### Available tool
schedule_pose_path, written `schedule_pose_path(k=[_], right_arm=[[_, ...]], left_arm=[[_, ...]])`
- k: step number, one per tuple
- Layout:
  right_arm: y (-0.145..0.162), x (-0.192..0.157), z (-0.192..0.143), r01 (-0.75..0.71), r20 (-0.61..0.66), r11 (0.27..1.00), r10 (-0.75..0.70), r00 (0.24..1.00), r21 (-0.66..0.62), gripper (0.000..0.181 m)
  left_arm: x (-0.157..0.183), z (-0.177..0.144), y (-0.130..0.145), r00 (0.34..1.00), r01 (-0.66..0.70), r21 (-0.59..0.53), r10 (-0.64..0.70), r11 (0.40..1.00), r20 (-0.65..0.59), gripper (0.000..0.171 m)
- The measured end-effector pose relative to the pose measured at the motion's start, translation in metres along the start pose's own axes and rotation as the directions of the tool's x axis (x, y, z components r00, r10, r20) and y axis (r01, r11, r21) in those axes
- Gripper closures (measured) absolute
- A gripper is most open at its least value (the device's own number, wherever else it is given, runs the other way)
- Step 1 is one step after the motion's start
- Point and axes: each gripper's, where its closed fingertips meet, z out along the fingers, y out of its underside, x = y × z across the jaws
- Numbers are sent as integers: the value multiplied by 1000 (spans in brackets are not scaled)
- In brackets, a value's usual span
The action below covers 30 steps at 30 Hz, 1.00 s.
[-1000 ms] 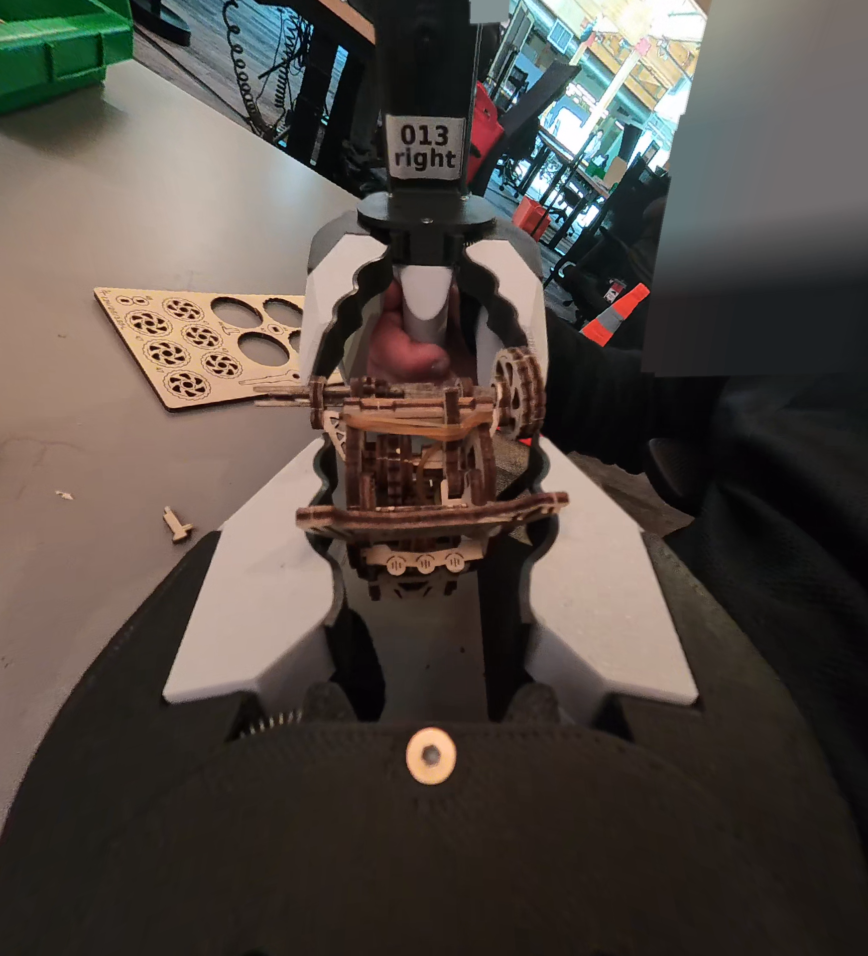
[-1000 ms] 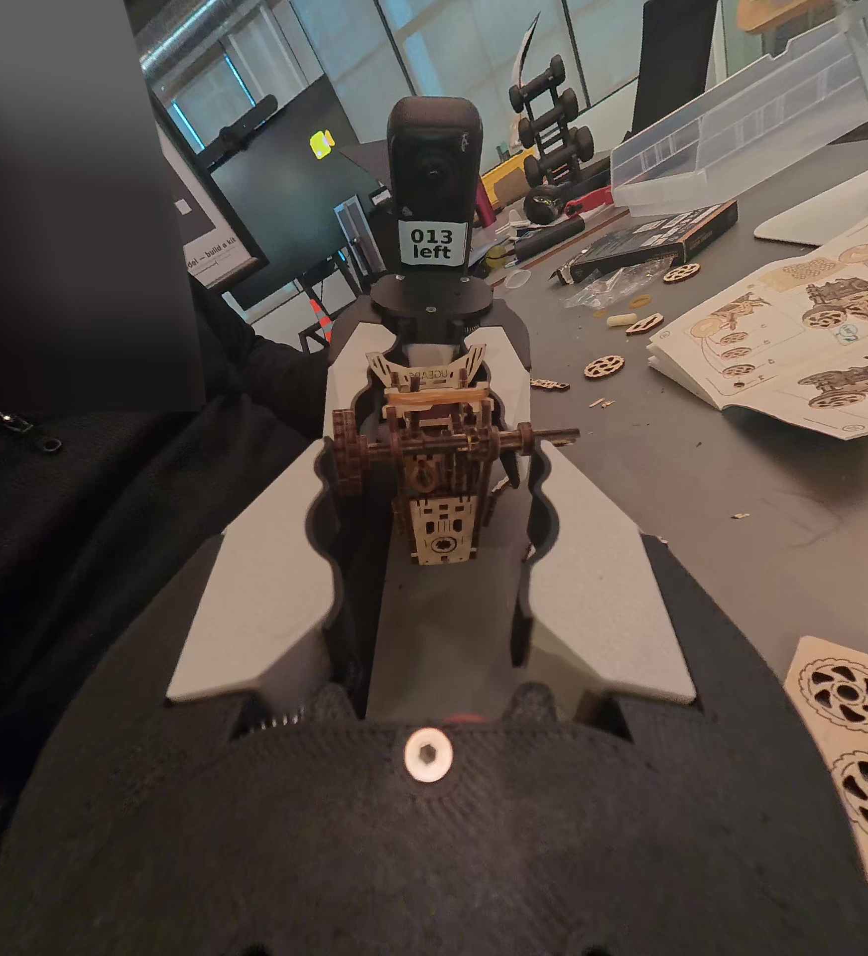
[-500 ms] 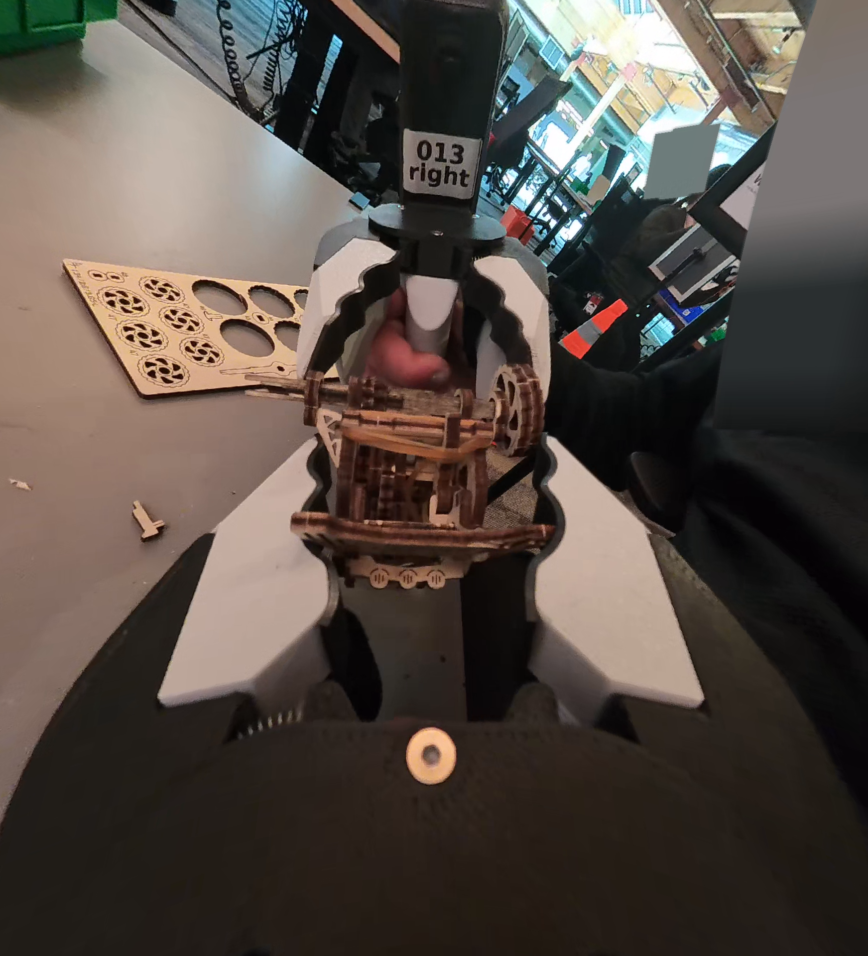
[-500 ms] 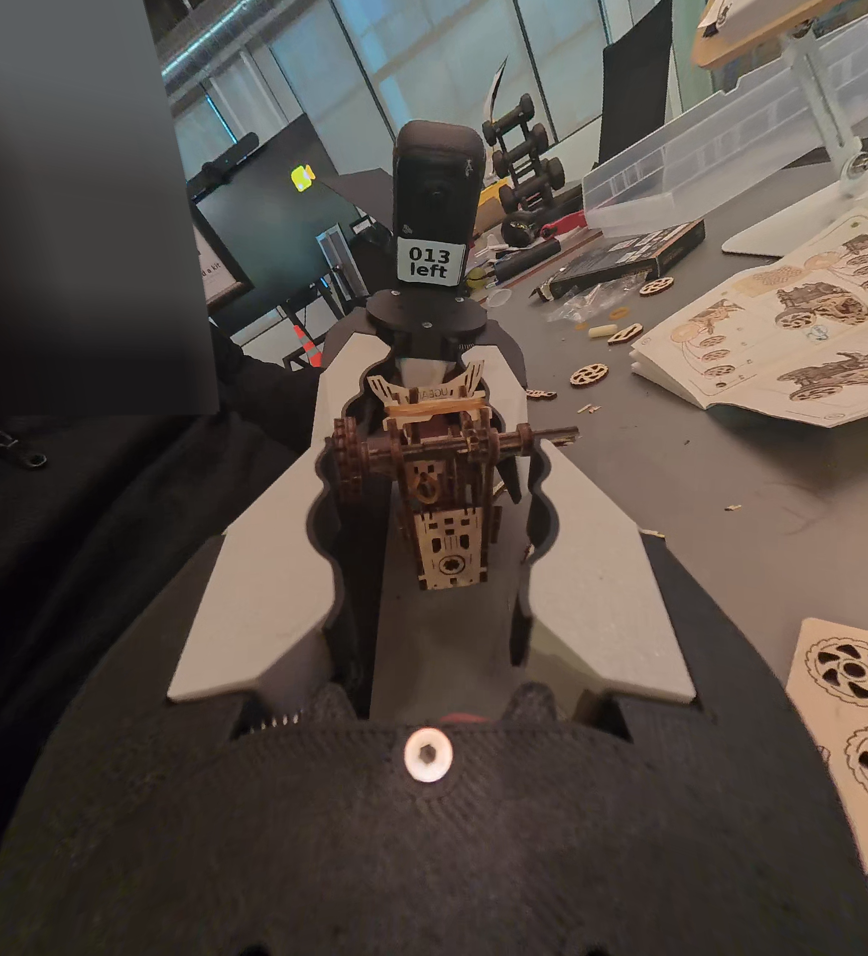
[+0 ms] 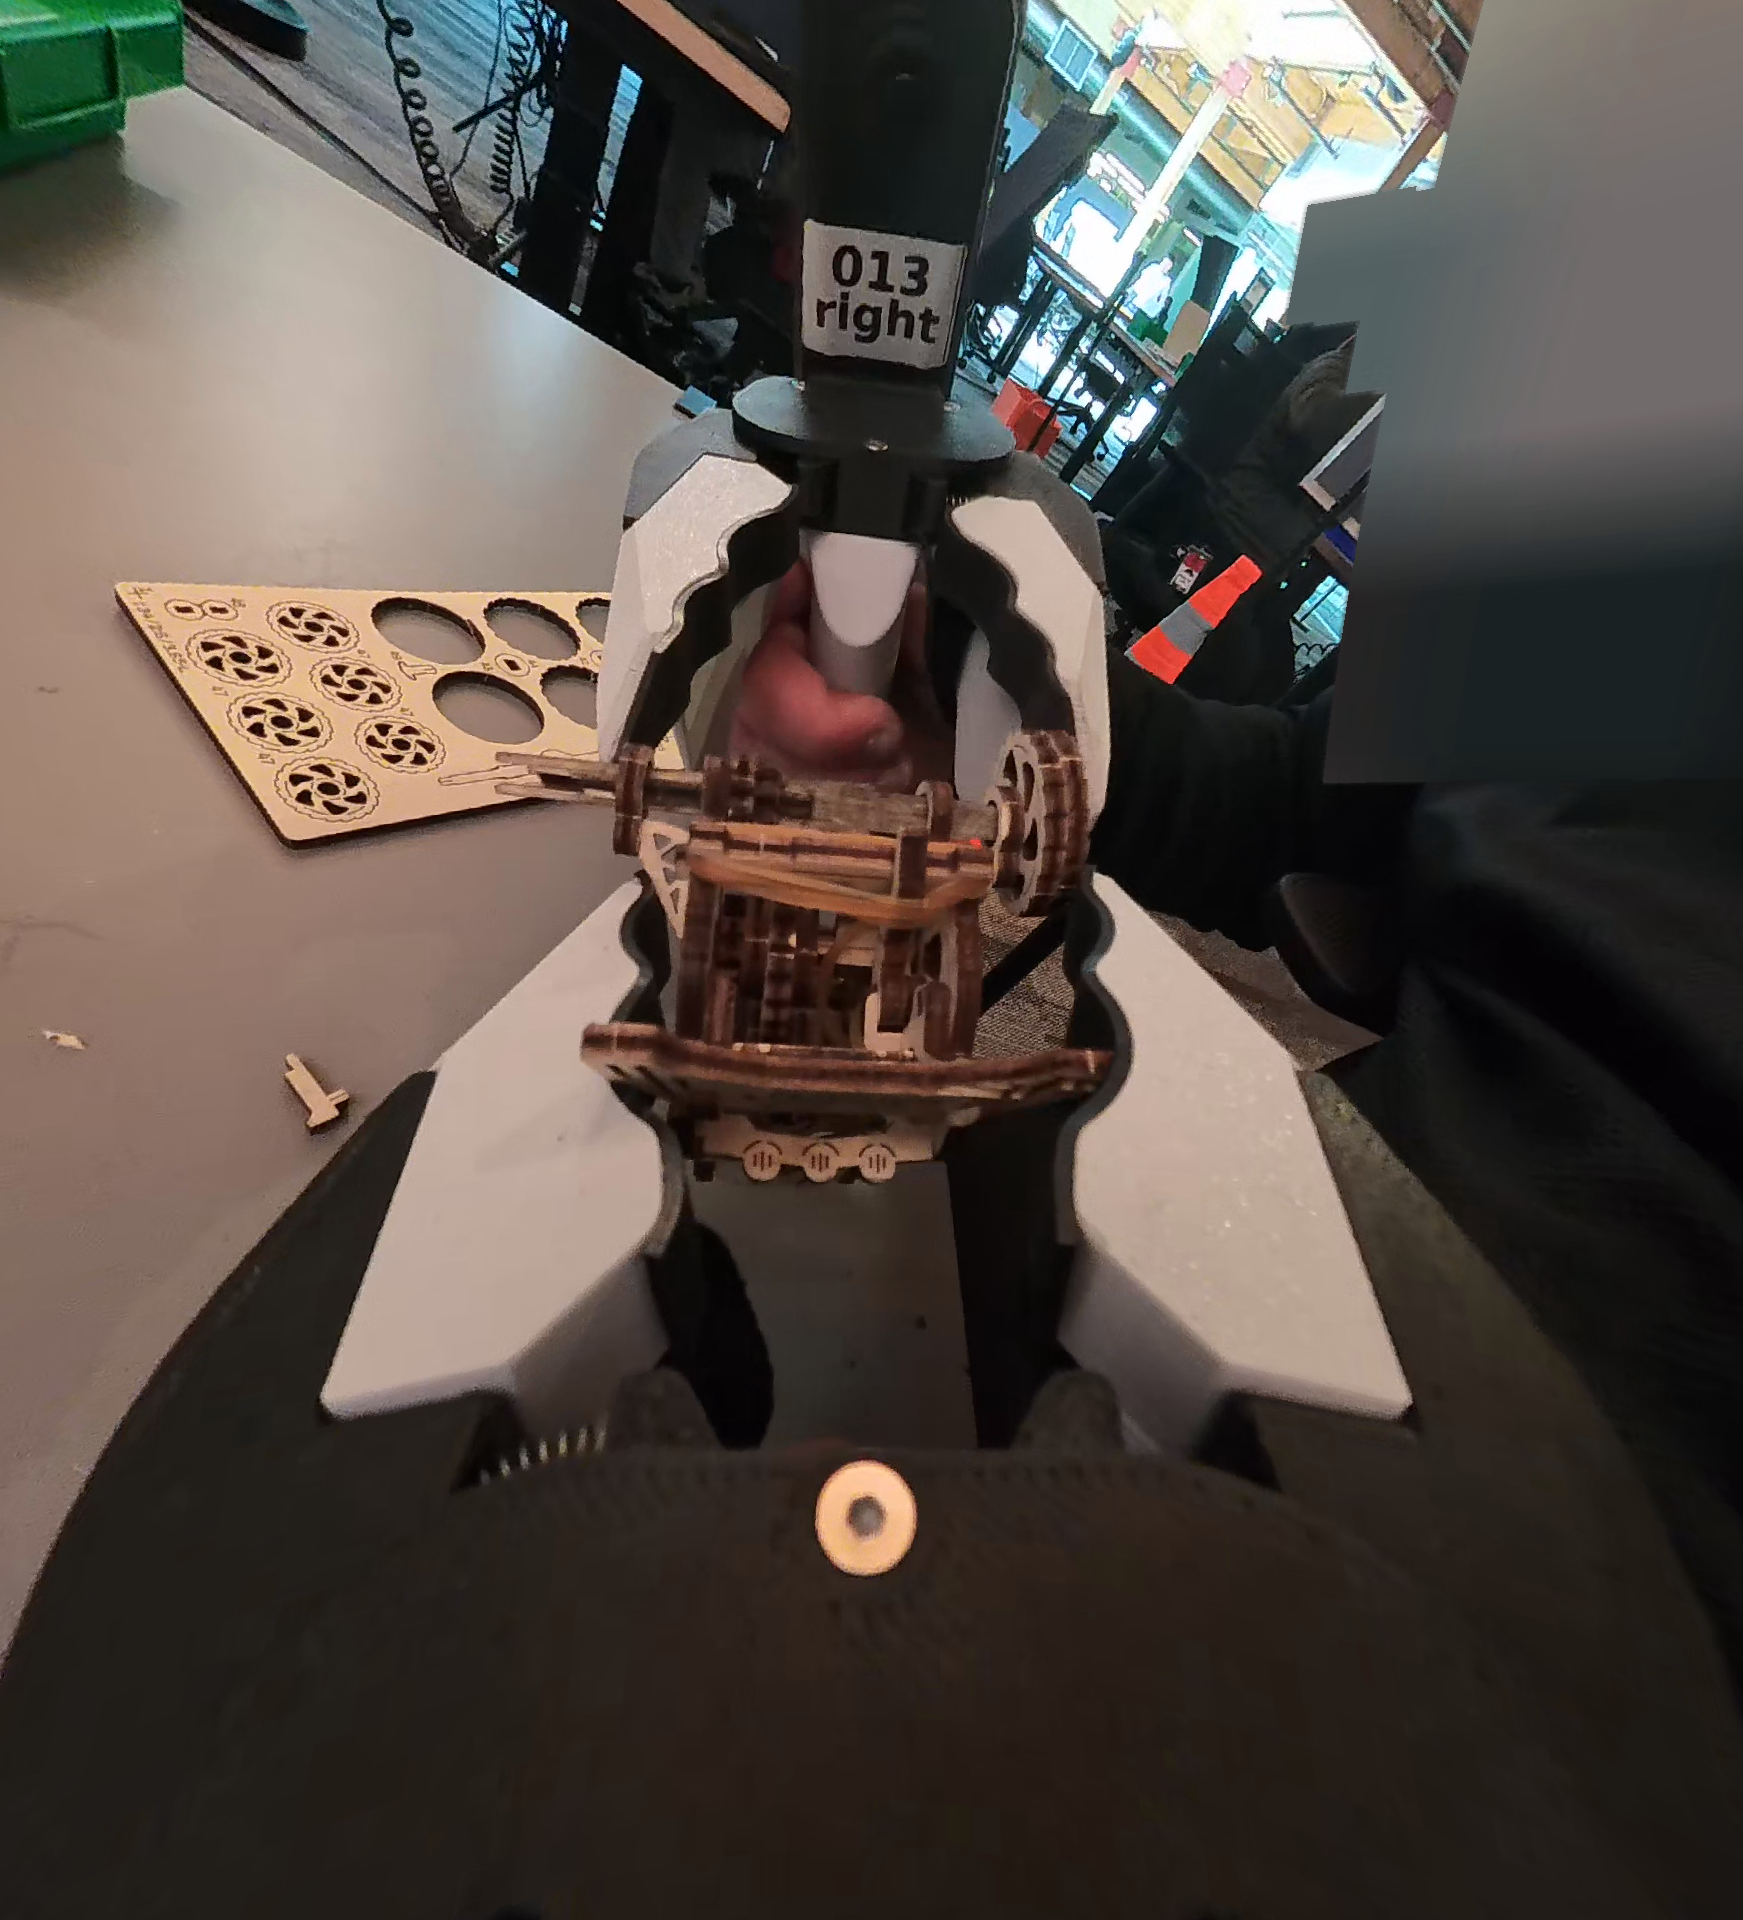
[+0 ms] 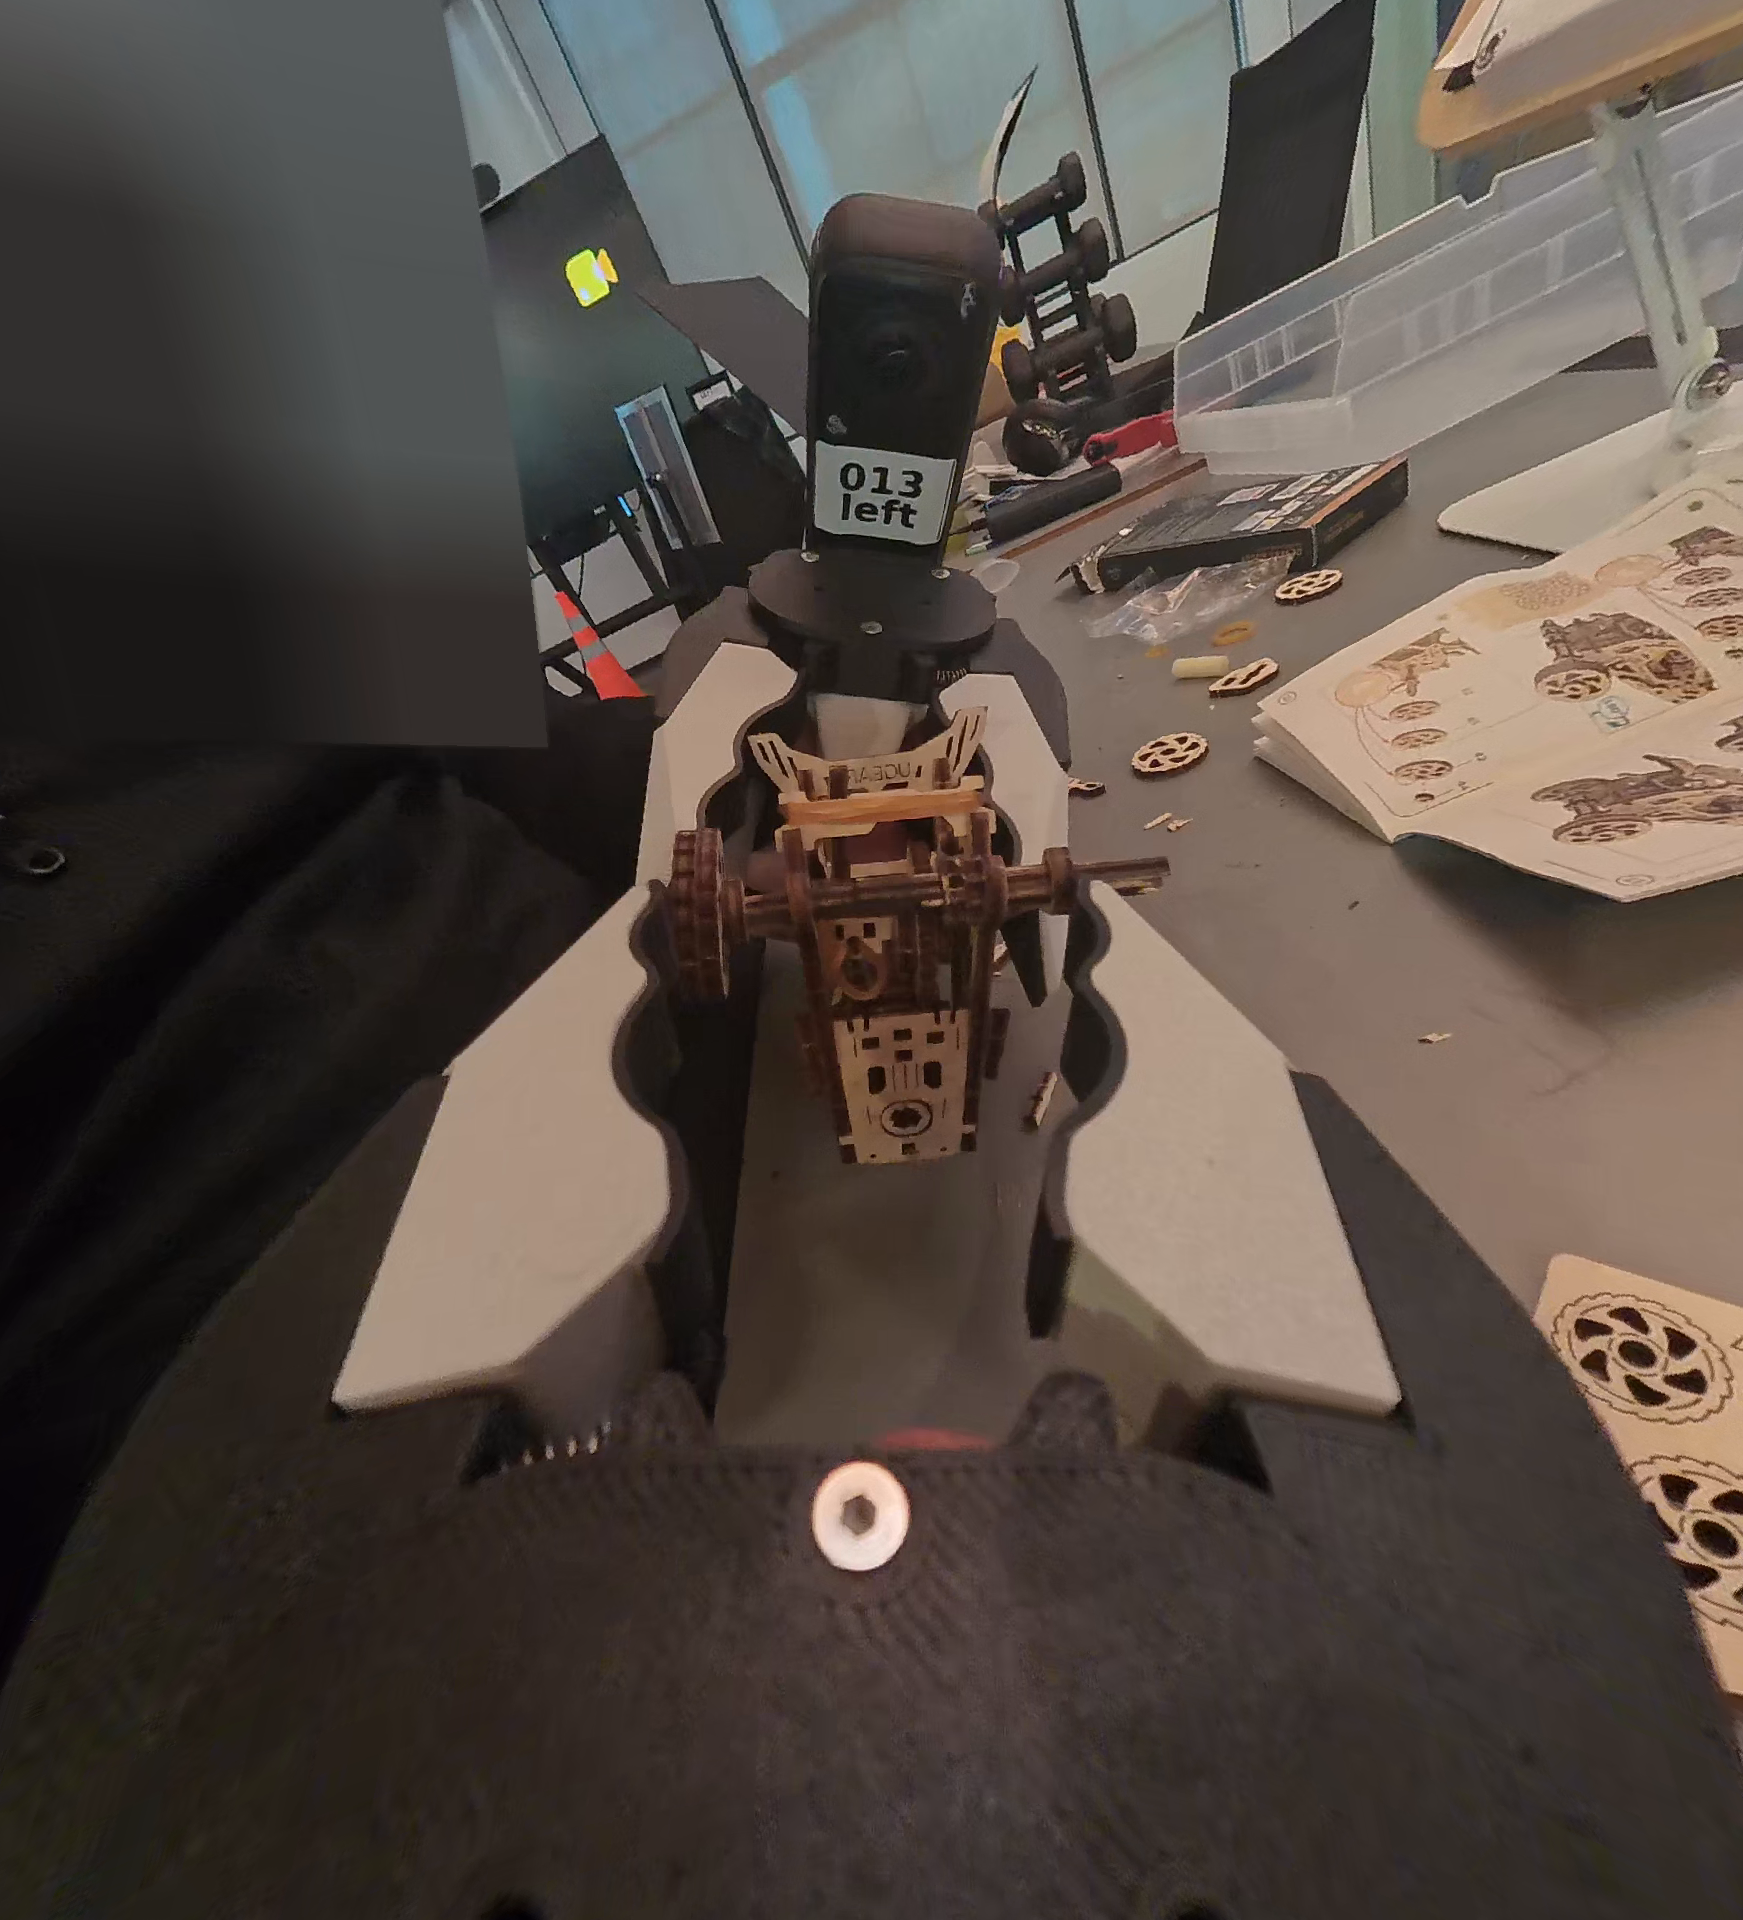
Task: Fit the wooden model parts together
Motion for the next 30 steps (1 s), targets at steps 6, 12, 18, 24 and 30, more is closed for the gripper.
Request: schedule_pose_path(k=[6,12,18,24,30], right_arm=[[0,-5,-2,-4,39,1000,4,999,-8,98],[2,-2,-3,23,14,999,-22,1000,-30,107],[8,-2,-4,63,-10,996,-64,998,-62,109],[7,0,-5,55,-16,997,-55,998,-50,110],[5,0,-4,60,-9,995,-61,998,-83,94]], left_arm=[[1,1,0,1000,12,9,-12,1000,-23,98],[3,1,-1,999,24,0,-24,1000,-41,97],[2,3,2,998,39,-9,-39,999,-49,98],[1,3,1,997,45,5,-45,999,-56,98],[4,1,2,995,-100,-48,99,994,-20,98]])
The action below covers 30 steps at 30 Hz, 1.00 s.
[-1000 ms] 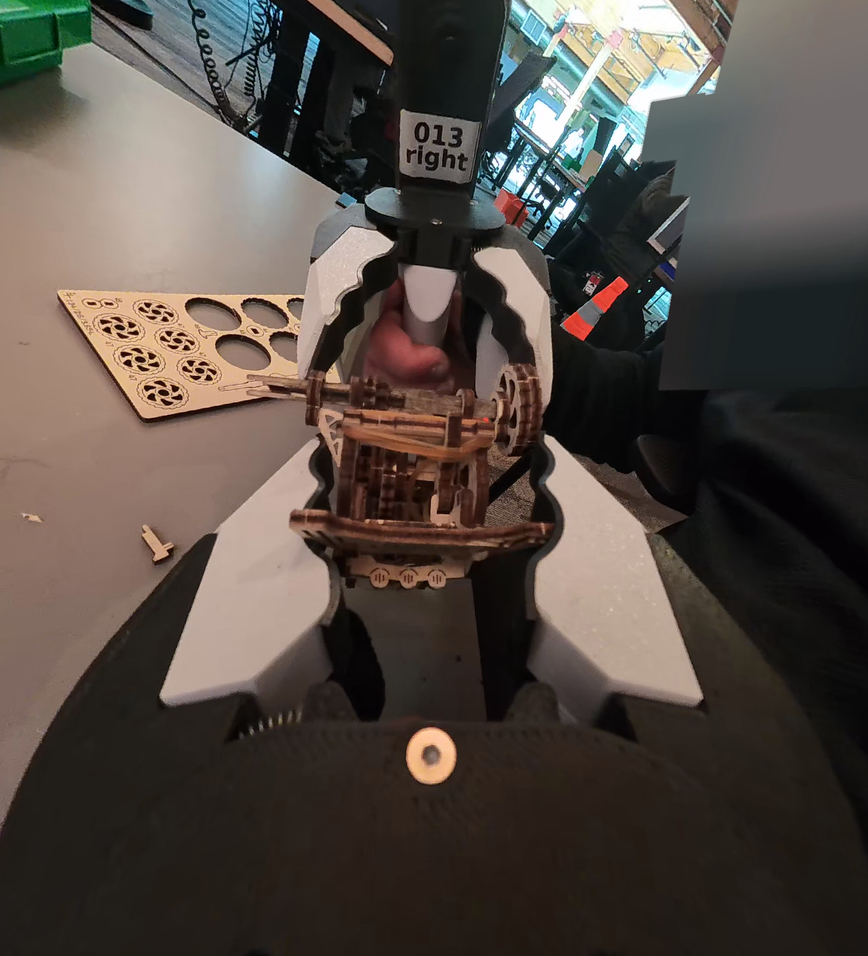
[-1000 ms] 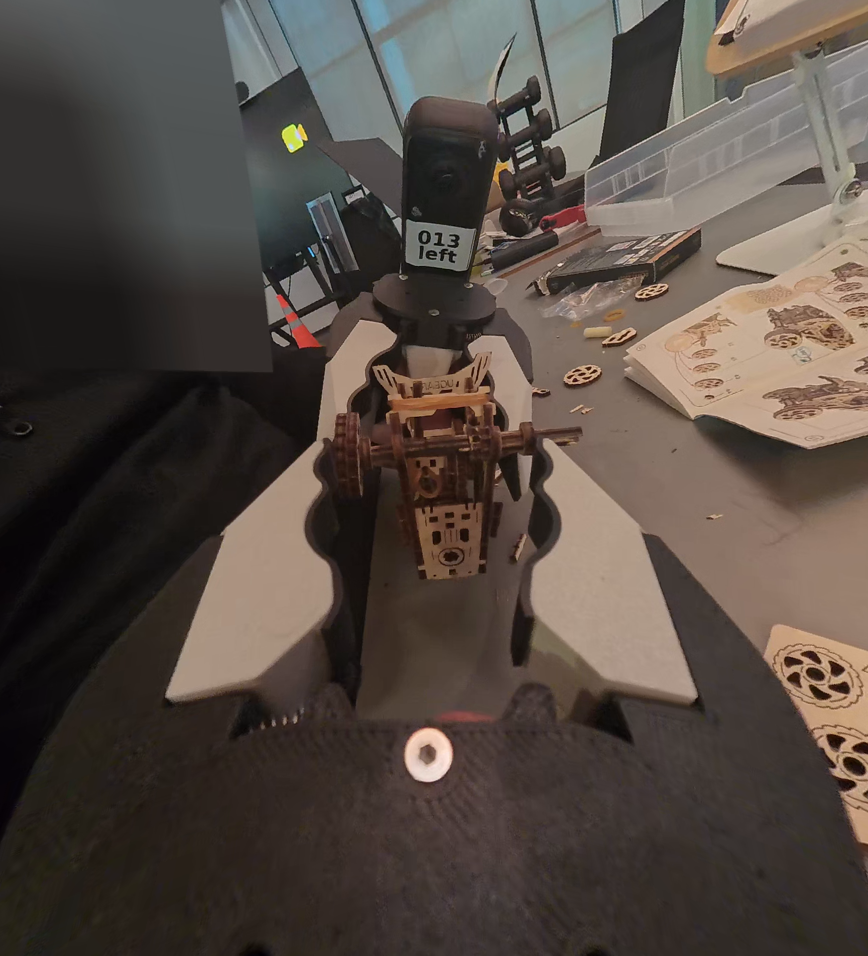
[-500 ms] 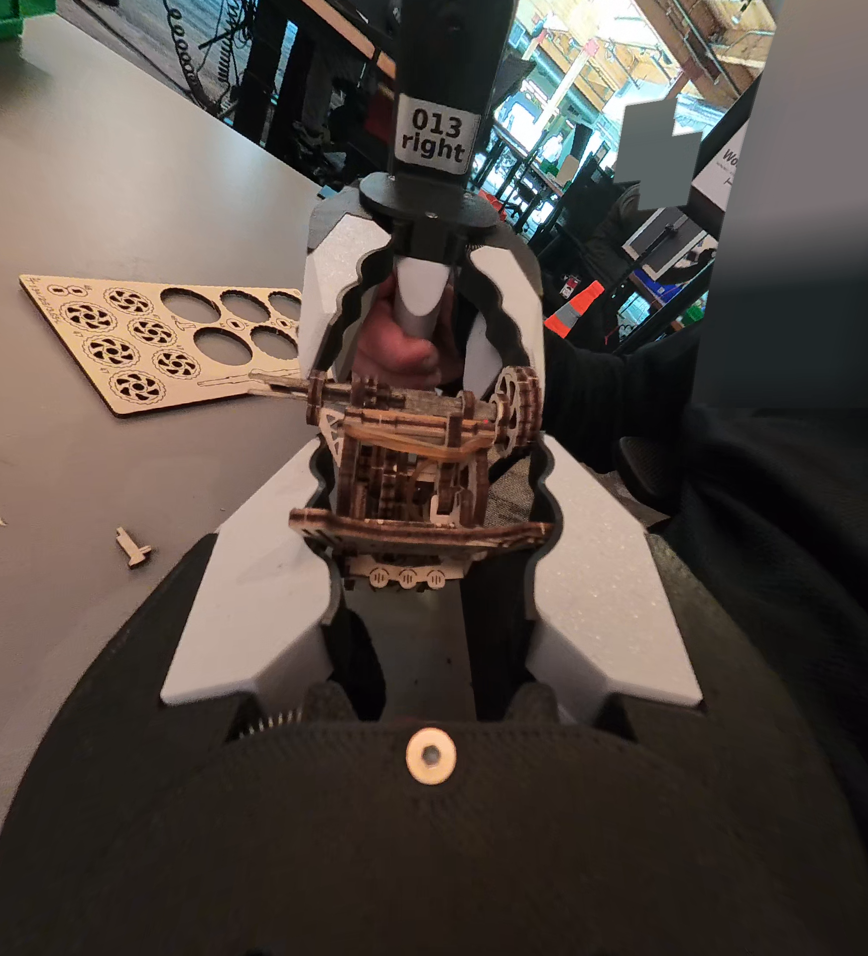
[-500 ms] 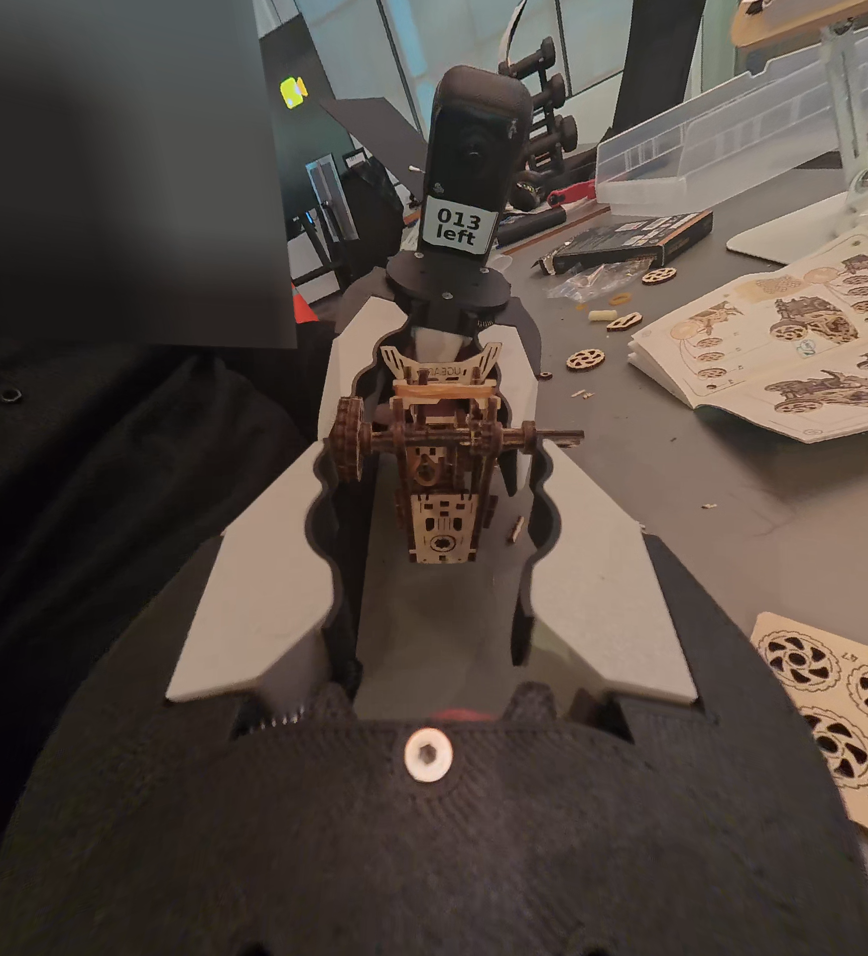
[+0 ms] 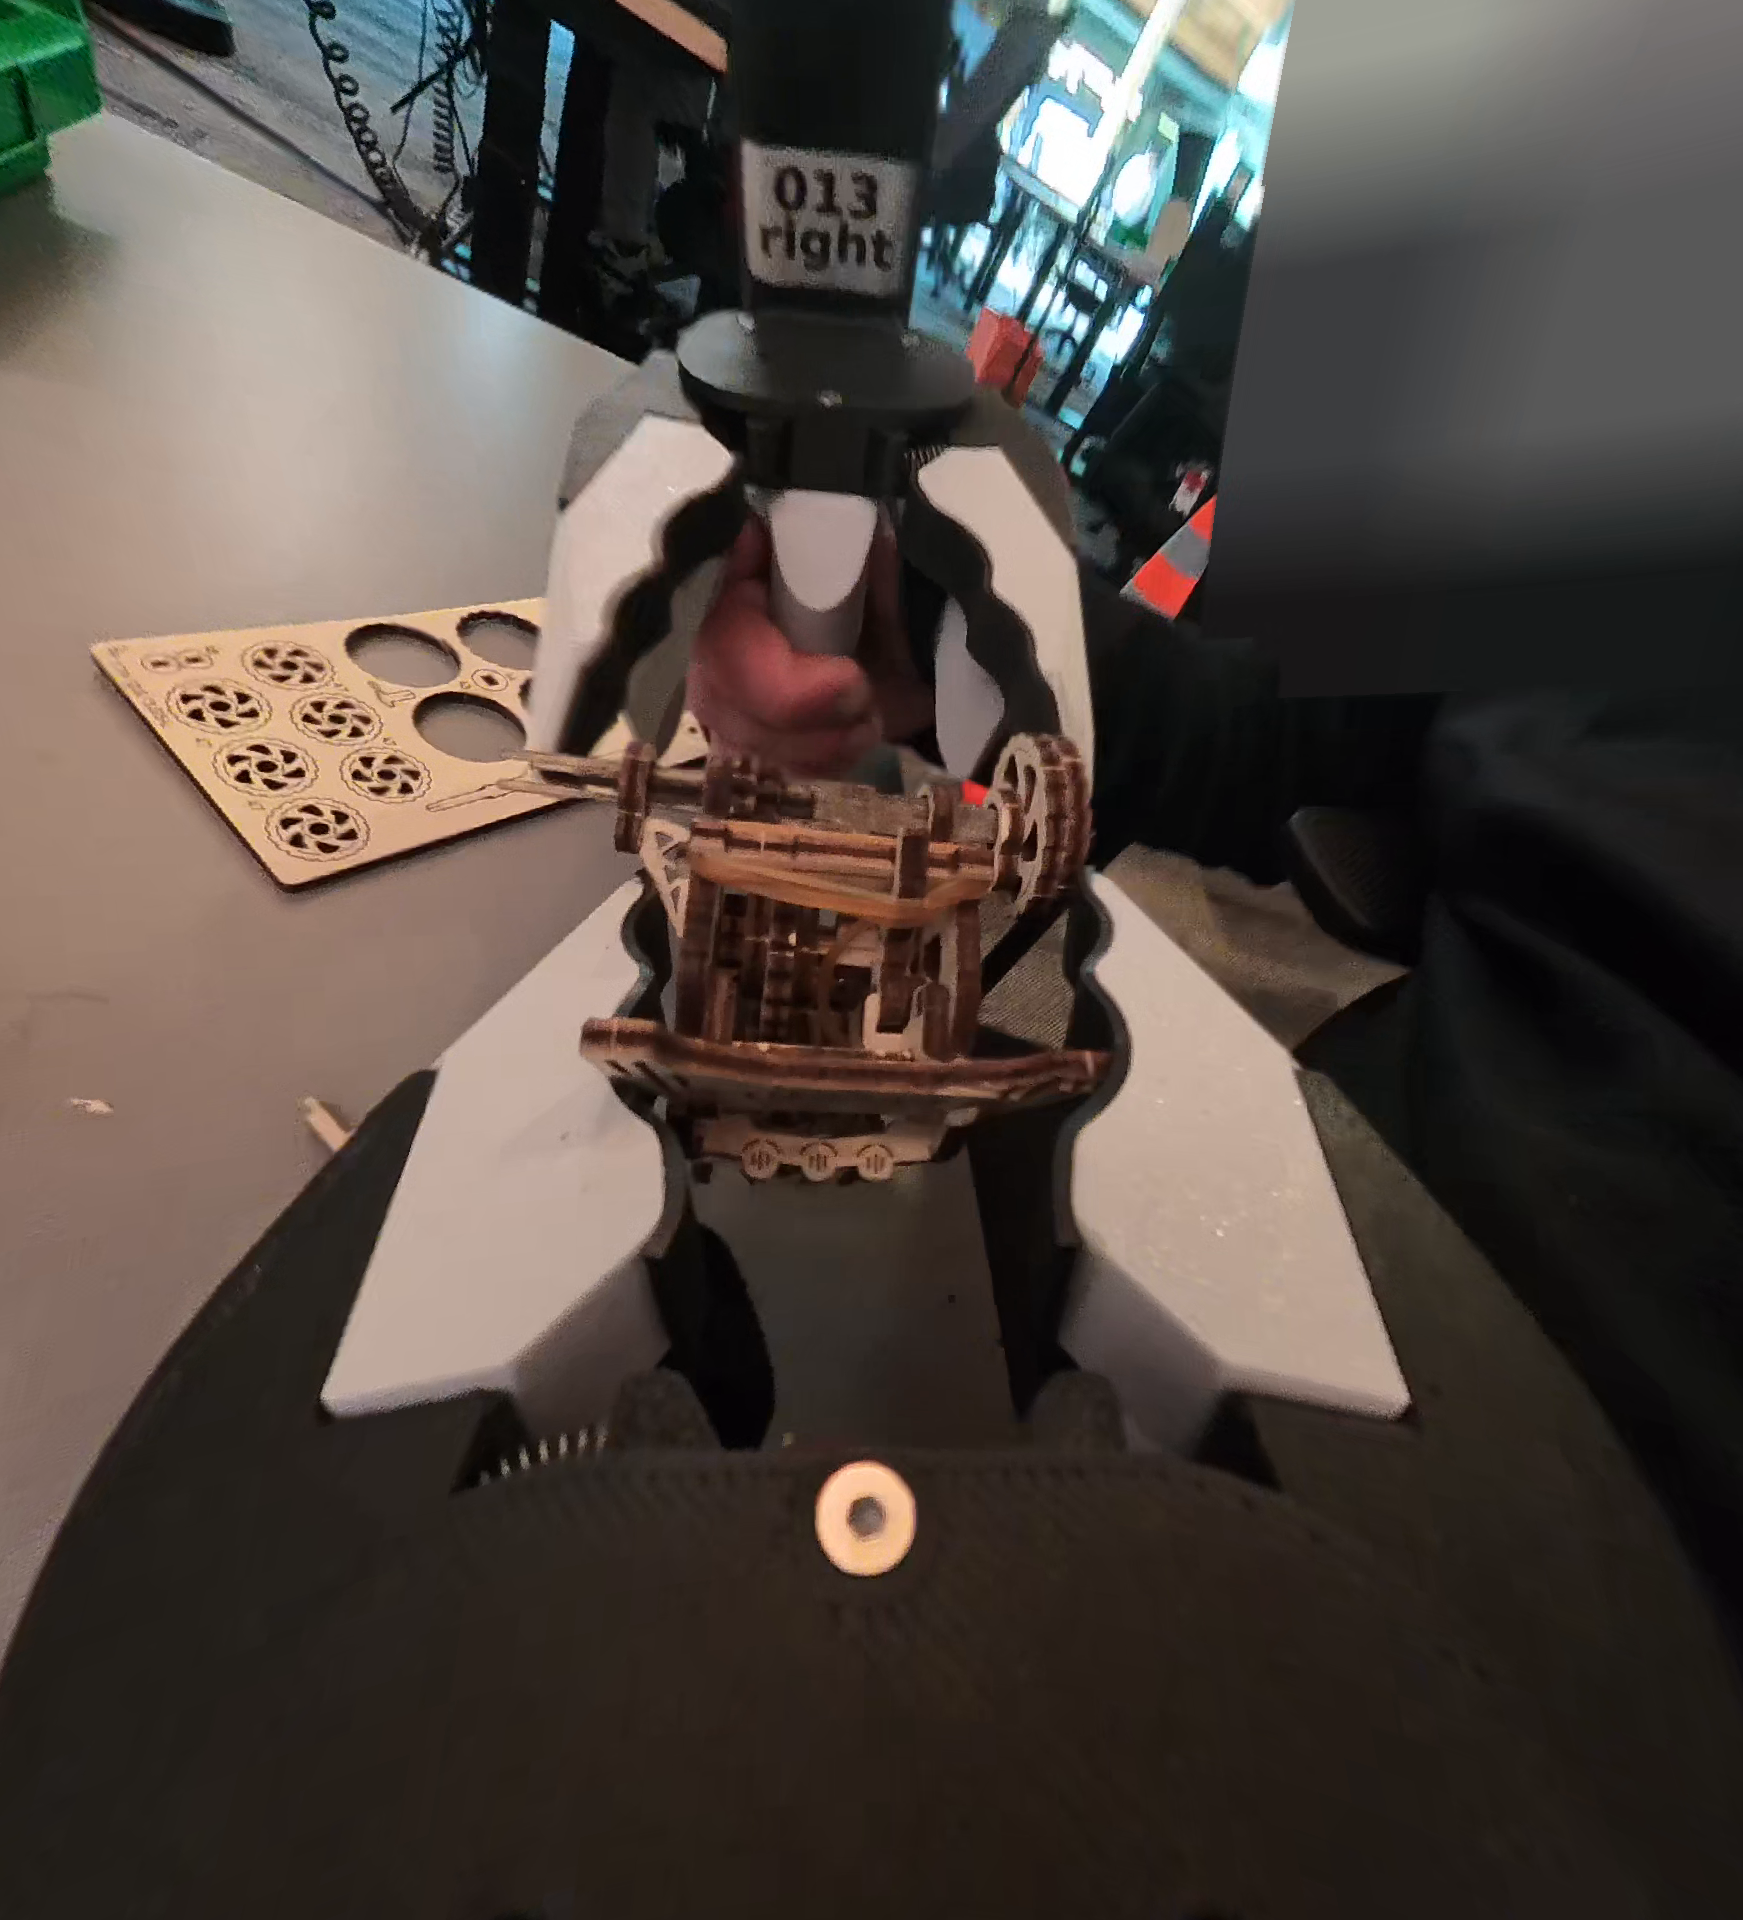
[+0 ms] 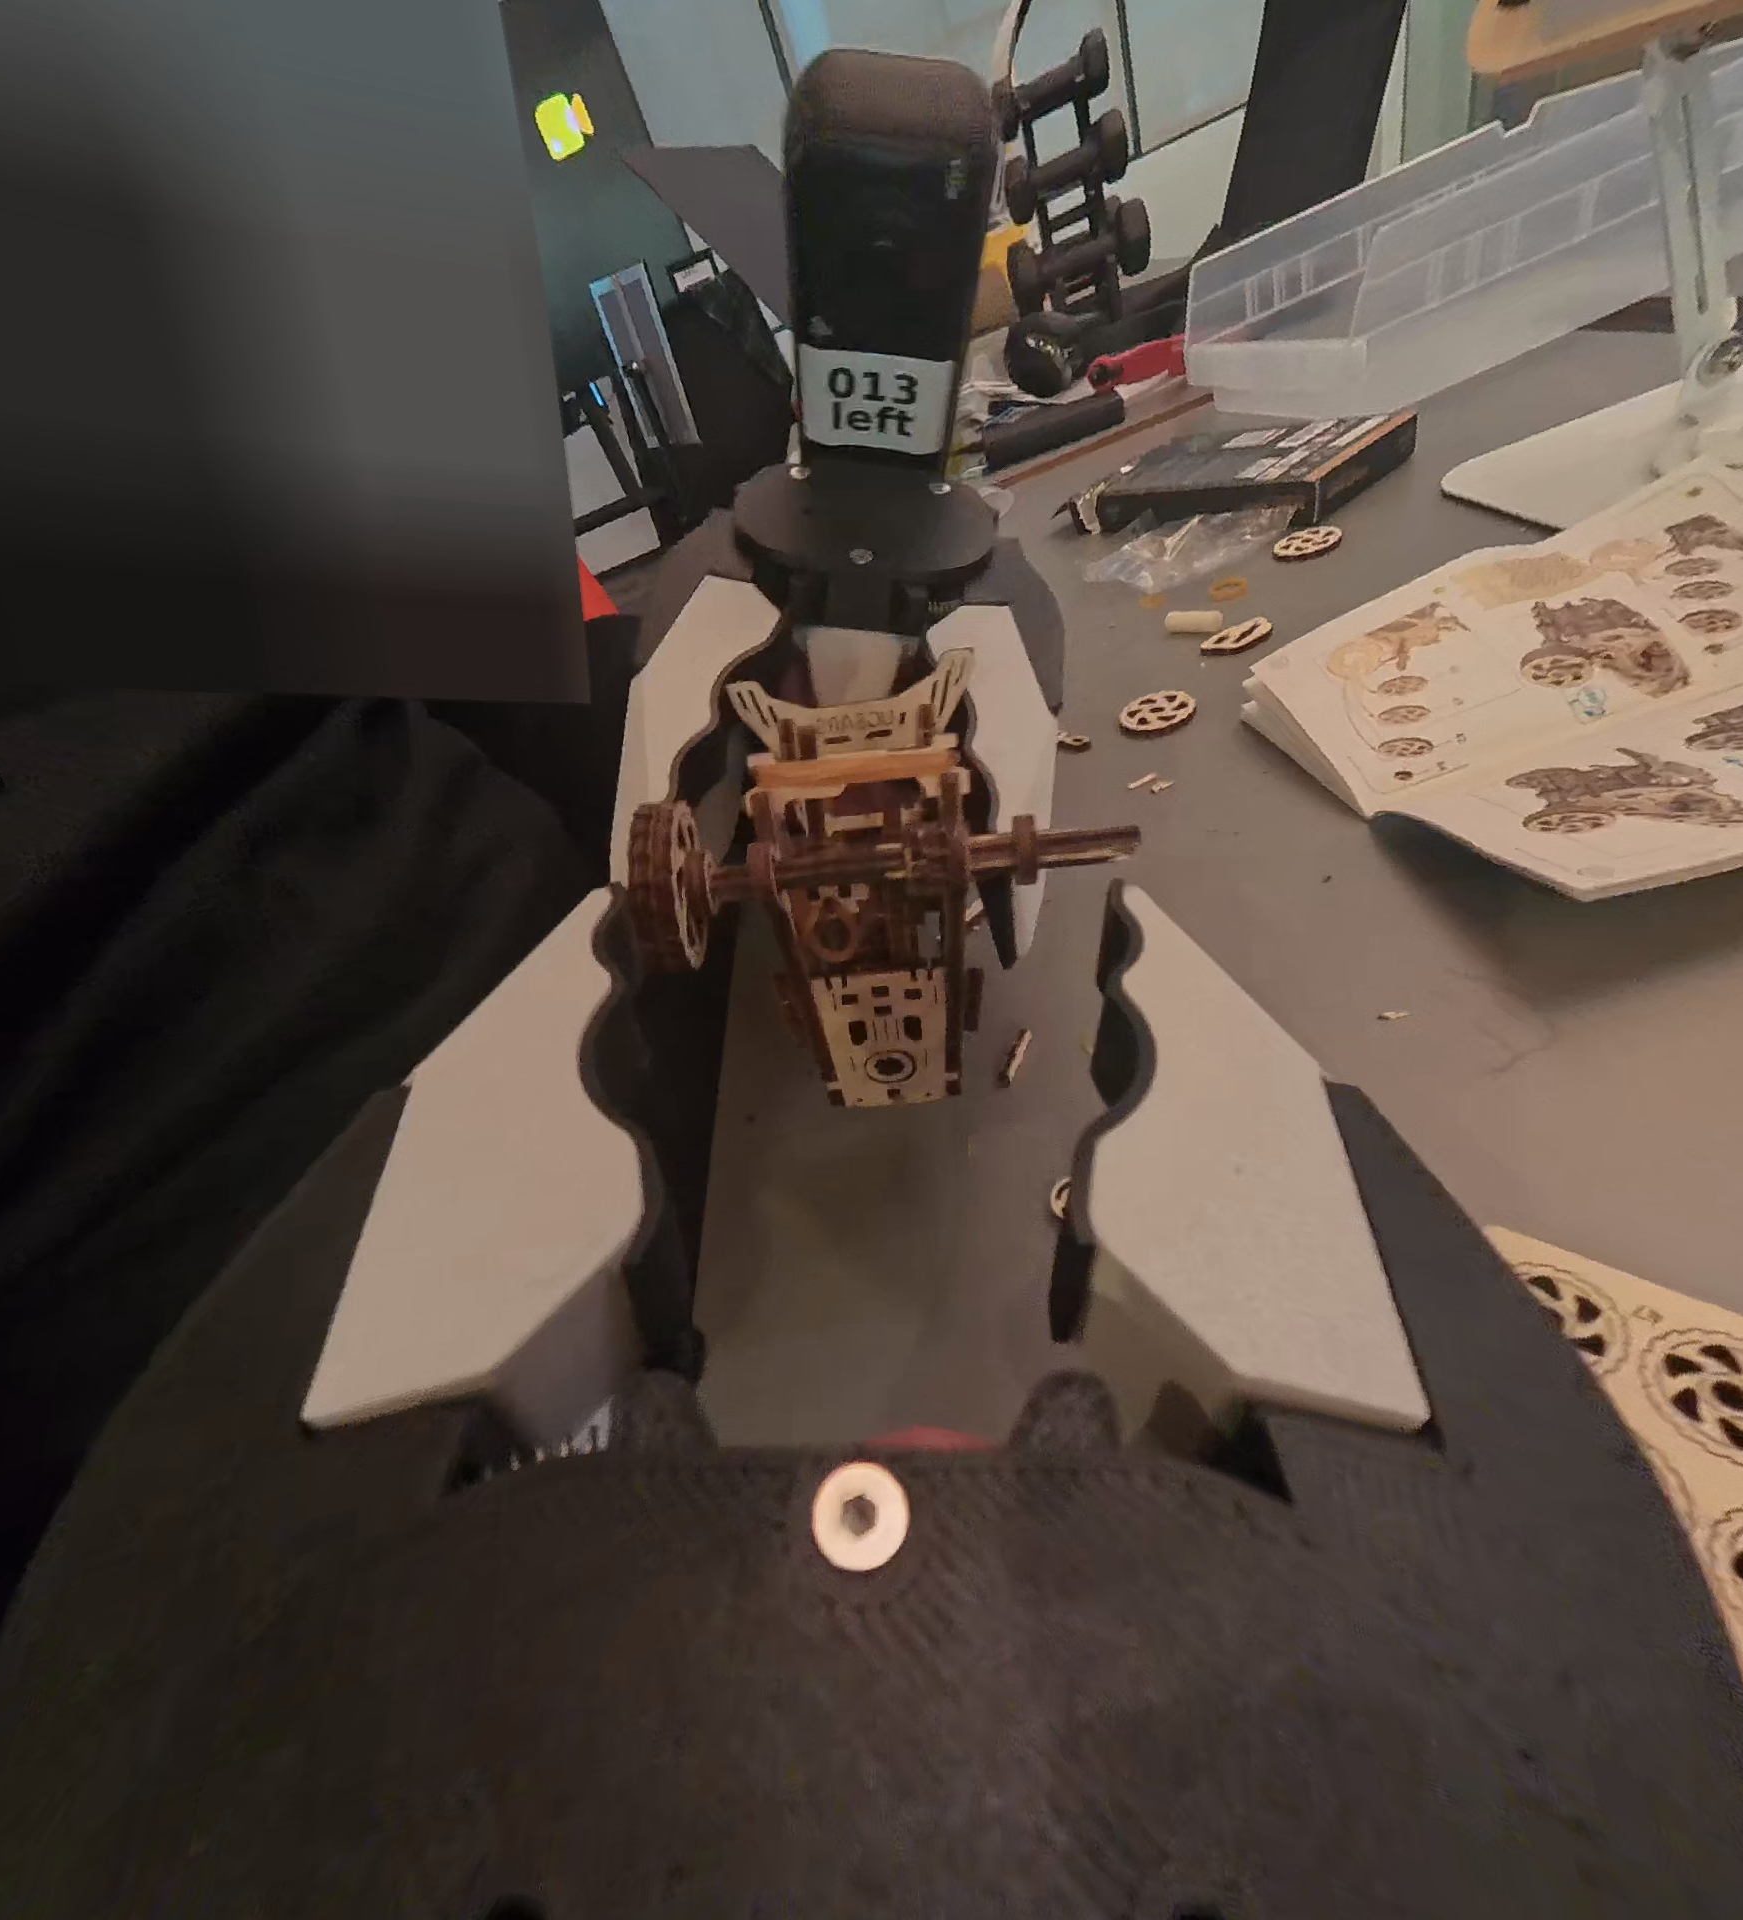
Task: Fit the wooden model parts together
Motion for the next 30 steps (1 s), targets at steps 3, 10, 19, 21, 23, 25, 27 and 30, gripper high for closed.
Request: schedule_pose_path(k=[3,10,19,21,23,25,27,30], right_arm=[[-6,-3,-1,47,1,999,-47,999,-9,91],[-5,-8,5,124,34,991,-122,992,-60,83],[1,-7,4,140,43,986,-136,990,-92,85],[-3,-7,4,130,41,989,-127,991,-69,85],[-4,-7,5,140,29,989,-139,990,-53,84],[-7,-7,5,139,21,989,-139,990,-39,84],[-7,-7,6,142,18,989,-141,990,-45,84],[-8,-7,7,105,21,994,-104,994,-26,85]], left_arm=[[3,1,1,998,-57,-36,57,998,7,98],[7,2,-1,993,-120,-50,120,992,-6,98],[6,4,1,991,-130,-64,130,989,-11,98],[6,3,-2,991,-131,-46,130,990,-16,98],[5,2,-3,990,-140,-46,139,989,-22,98],[5,1,-5,991,-131,-33,130,991,-32,98],[6,0,-5,992,-124,-22,122,992,-43,98],[6,-1,-5,992,-113,-16,112,993,-56,98]])
